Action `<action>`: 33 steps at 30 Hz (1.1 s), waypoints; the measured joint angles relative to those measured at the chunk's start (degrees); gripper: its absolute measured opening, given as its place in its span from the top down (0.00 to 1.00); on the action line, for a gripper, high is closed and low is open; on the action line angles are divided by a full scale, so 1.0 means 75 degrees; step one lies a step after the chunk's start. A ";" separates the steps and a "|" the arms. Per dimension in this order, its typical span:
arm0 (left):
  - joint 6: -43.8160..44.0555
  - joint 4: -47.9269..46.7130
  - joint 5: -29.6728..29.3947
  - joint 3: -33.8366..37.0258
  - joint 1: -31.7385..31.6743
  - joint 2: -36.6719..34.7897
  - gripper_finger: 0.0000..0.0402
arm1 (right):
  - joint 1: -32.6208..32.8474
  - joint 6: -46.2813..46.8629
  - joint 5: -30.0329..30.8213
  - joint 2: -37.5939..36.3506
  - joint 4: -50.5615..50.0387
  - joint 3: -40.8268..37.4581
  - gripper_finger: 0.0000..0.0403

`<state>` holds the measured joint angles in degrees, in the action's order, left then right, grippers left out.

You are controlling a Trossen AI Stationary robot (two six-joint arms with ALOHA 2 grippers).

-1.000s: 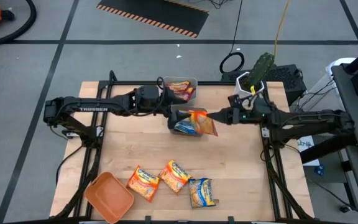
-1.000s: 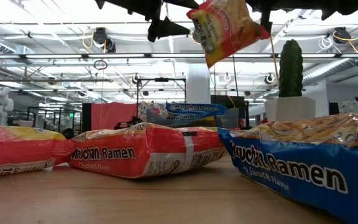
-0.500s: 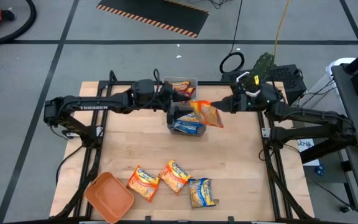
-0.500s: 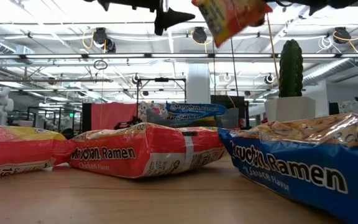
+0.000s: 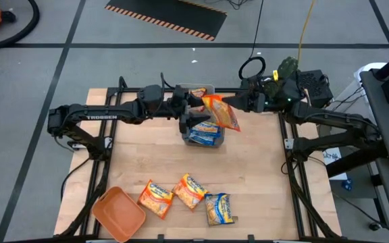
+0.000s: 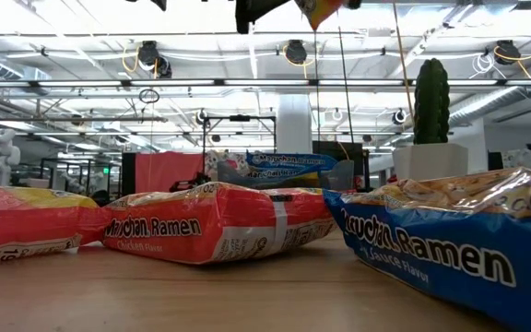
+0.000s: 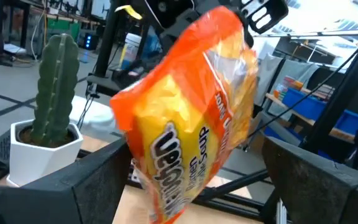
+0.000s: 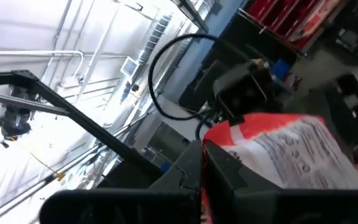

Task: Sort Maruchan noodles
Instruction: Put the top orange noodle pack into the orange bin

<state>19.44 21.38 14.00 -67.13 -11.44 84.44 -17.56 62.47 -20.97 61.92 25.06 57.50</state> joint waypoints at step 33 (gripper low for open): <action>0.0678 0.0691 0.2261 -0.0006 -0.0074 -0.0003 0.49 | 0.0631 -0.1482 0.1000 0.0949 -0.0072 0.1141 1.00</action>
<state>24.52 26.56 30.96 -67.18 -12.00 84.42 -12.83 51.35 -13.47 69.04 24.52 66.06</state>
